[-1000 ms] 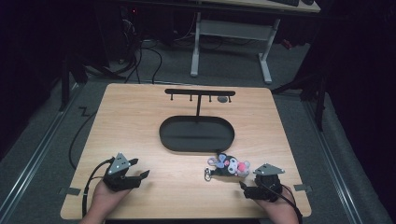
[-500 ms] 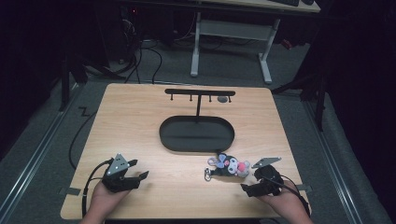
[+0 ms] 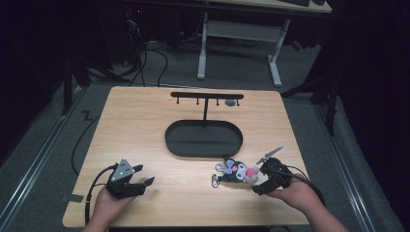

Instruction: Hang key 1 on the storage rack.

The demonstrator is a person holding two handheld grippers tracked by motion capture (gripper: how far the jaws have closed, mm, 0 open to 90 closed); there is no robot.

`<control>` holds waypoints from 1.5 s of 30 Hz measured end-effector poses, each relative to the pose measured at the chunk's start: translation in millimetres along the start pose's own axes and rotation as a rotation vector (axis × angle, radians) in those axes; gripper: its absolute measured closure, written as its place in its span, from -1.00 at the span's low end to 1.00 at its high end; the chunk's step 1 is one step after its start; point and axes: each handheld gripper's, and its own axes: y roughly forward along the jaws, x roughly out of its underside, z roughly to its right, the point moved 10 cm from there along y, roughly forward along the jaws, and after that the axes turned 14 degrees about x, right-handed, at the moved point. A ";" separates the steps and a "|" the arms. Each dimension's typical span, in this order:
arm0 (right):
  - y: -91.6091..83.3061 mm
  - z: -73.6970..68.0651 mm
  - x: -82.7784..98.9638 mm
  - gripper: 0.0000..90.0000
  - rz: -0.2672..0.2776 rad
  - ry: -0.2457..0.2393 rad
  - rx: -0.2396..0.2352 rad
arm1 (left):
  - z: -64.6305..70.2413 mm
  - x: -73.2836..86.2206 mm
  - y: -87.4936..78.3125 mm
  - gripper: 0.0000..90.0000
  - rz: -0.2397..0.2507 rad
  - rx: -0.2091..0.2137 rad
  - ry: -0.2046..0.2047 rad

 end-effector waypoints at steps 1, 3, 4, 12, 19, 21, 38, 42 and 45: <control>-0.2 0.1 -2.4 -0.64 -0.006 -0.016 -0.002 | 0.3 0.0 0.2 -0.24 0.000 0.001 0.000; -1.1 -0.8 -6.6 -0.67 -0.032 -0.035 -0.001 | 0.8 -0.2 0.6 -0.24 0.001 0.003 0.001; -0.9 -1.1 -8.7 -0.68 -0.040 -0.047 -0.004 | 1.0 -0.3 0.5 -0.24 0.000 0.004 0.003; 4.4 -4.2 -27.7 -0.70 -0.069 -0.159 0.028 | 1.9 -0.9 -1.0 -0.24 0.003 0.005 0.007; 15.9 -7.2 -39.8 -0.72 -0.098 -0.240 0.038 | 2.0 -0.7 0.4 -0.24 -0.004 0.009 0.013; 20.1 -8.5 -42.3 -0.70 -0.108 -0.258 0.045 | 2.0 -0.9 0.3 -0.24 -0.003 0.010 0.015; 43.0 -15.4 -45.7 -0.46 -0.159 -0.289 0.023 | 2.2 -0.6 1.7 -0.23 -0.002 0.016 0.016; 45.3 -18.5 -45.3 -0.37 -0.163 -0.267 0.001 | 3.1 1.0 4.4 -0.23 -0.011 0.024 0.009; 45.2 -18.0 -43.9 -0.31 -0.169 -0.274 0.006 | 4.5 0.5 4.4 -0.23 -0.010 0.025 0.015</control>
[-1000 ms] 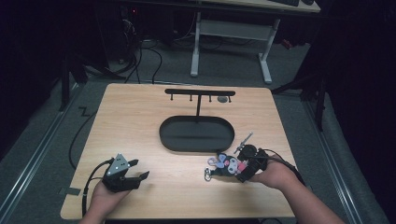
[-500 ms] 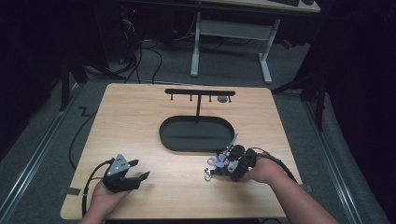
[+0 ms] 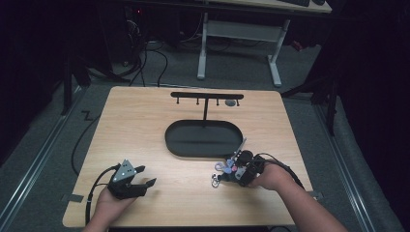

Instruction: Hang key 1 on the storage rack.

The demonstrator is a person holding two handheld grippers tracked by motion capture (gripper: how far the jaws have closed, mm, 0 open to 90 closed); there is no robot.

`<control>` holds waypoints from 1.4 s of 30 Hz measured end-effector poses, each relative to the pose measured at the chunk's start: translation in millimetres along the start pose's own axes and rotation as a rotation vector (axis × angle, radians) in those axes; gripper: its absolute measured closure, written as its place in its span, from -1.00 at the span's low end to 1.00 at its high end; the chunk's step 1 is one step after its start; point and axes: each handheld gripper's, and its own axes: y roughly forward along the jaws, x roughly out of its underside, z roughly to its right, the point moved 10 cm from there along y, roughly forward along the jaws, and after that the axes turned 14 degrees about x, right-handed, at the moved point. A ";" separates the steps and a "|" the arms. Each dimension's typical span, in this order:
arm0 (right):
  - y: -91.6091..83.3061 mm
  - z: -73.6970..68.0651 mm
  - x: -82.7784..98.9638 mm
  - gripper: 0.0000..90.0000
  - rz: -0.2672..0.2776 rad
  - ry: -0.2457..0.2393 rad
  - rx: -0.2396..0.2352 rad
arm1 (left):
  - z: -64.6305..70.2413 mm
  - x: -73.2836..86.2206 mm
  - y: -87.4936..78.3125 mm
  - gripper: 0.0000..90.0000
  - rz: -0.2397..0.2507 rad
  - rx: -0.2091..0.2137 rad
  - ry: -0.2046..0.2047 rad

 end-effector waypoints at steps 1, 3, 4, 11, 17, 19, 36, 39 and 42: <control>0.1 -0.6 -0.4 -0.29 0.004 0.001 0.003 | -0.1 -0.1 -0.1 -0.23 0.001 -0.001 0.000; 0.6 -1.5 -0.1 -0.26 0.002 -0.005 0.009 | 0.0 0.0 -0.9 -0.23 0.000 0.000 -0.004; 1.0 -1.2 0.1 -0.25 0.000 -0.011 0.016 | 0.3 -0.1 -1.3 -0.23 0.004 0.001 -0.007; 3.4 -0.1 0.1 -0.13 -0.019 -0.019 0.033 | 0.8 0.5 -3.7 -0.23 0.011 0.005 -0.012; -4.2 0.9 -1.4 0.03 -0.027 -0.003 0.046 | 0.6 0.8 -2.7 -0.22 0.008 0.004 -0.011; -12.0 0.0 -2.4 0.04 -0.012 0.031 0.025 | 0.4 0.9 -2.7 -0.22 0.008 0.002 -0.011; -68.3 21.0 20.0 0.04 0.004 0.195 -0.016 | -5.2 -2.1 -8.5 -0.23 0.037 -0.026 -0.019; -71.4 27.3 23.0 0.04 0.004 0.229 -0.017 | -5.2 -2.7 -8.6 -0.23 0.037 -0.025 -0.016; -76.2 34.4 25.8 0.04 -0.008 0.271 -0.021 | -4.9 -2.6 -8.0 -0.23 0.034 -0.022 -0.014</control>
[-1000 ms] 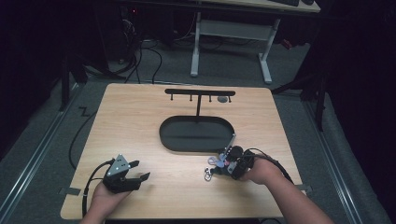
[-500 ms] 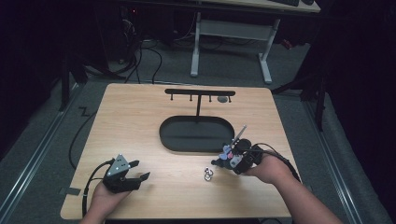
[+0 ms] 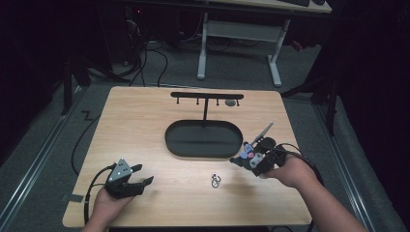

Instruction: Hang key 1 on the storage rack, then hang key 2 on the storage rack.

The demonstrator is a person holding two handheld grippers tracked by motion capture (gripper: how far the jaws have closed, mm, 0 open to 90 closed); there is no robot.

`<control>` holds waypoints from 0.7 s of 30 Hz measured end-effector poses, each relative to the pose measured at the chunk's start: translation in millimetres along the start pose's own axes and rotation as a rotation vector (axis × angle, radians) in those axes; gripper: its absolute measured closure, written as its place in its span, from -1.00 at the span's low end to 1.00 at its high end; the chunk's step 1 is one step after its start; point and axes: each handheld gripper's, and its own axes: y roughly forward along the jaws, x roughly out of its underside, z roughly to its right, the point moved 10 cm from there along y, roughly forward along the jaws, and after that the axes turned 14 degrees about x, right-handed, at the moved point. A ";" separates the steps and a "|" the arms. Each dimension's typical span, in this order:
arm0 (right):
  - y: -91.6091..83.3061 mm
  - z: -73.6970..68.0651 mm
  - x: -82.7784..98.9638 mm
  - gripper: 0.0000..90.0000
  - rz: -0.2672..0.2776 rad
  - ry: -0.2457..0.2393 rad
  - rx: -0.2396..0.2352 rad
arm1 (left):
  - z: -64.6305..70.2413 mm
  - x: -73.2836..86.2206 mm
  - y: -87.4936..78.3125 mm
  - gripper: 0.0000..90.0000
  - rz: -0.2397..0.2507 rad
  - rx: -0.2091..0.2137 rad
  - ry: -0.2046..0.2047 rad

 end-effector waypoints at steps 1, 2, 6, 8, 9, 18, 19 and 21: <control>0.0 0.0 0.0 0.04 0.000 0.000 0.000 | 0.0 0.0 0.0 -0.23 0.000 0.000 0.000; -2.7 4.5 -0.4 0.04 -0.006 0.014 0.011 | -0.1 0.0 0.0 -0.23 -0.001 0.000 0.001; -8.2 9.9 -3.9 0.04 -0.005 0.042 0.009 | -0.6 -0.7 -0.4 -0.23 0.003 -0.004 0.003; -11.1 12.4 -6.1 0.04 -0.007 0.066 0.010 | -1.0 -0.4 -0.1 -0.23 -0.001 -0.005 0.003; -12.0 14.1 -7.8 0.04 0.001 0.068 0.008 | -1.0 -0.4 -0.1 -0.23 -0.001 -0.005 0.003; -13.1 13.4 -16.5 0.04 0.012 0.080 -0.011 | -0.5 -2.2 -0.6 -0.22 0.008 -0.009 0.006; -13.1 13.4 -16.5 0.04 0.012 0.080 -0.011 | -0.5 -2.2 -0.6 -0.22 0.008 -0.009 0.006; -15.4 14.5 -18.6 0.04 0.014 0.084 -0.012 | -0.5 -1.6 -0.2 -0.22 0.002 -0.009 0.007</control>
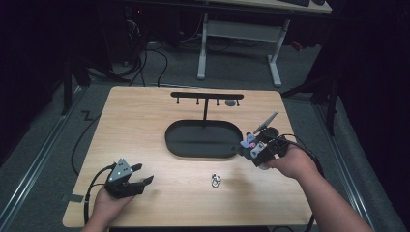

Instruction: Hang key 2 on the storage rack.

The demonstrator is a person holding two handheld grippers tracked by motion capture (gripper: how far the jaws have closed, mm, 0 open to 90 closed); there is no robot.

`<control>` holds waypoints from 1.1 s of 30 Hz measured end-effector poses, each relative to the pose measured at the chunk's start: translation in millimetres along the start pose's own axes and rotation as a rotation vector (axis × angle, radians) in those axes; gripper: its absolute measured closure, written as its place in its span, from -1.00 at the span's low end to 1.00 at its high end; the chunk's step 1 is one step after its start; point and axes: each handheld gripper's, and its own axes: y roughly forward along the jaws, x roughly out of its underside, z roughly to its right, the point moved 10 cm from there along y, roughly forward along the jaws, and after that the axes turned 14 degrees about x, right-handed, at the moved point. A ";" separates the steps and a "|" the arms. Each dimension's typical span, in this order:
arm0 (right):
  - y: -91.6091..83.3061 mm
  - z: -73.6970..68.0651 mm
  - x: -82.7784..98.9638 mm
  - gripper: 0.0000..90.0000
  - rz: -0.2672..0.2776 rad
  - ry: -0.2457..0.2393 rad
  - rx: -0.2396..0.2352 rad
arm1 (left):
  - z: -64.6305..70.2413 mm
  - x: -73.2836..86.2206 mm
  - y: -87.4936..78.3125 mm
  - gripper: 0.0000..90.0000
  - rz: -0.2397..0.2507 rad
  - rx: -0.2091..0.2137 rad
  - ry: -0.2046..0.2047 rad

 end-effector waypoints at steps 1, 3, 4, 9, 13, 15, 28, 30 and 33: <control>-2.9 1.6 -2.7 0.04 0.003 0.001 0.002 | 0.1 0.4 0.1 -0.22 -0.002 -0.001 0.000; -6.5 3.3 -6.1 0.04 0.011 -0.001 0.000 | -0.1 1.1 -0.6 -0.22 -0.002 -0.003 0.000; -8.2 4.3 -8.2 0.04 0.017 -0.002 0.000 | -0.5 0.9 -1.1 -0.22 0.001 -0.005 0.000; -16.9 11.1 -17.2 0.04 0.013 0.010 0.012 | -1.1 1.1 -2.3 -0.22 0.002 -0.005 -0.004; -20.6 13.8 -22.4 0.04 0.013 0.004 0.019 | -0.9 0.6 -1.3 -0.22 0.002 -0.003 -0.001; -22.8 14.4 -25.8 0.04 0.013 0.005 0.020 | -0.8 0.5 -0.8 -0.22 0.001 -0.001 0.001; -34.4 22.4 -51.5 0.04 0.014 0.033 0.002 | 0.0 0.8 -0.3 -0.22 -0.003 0.007 0.004; -36.7 22.8 -55.6 0.04 0.016 0.034 0.000 | 0.0 0.7 -0.1 -0.22 -0.002 0.007 0.005; -39.3 25.1 -61.9 0.04 0.019 0.044 0.004 | -0.6 0.4 -0.4 -0.22 -0.001 0.007 0.005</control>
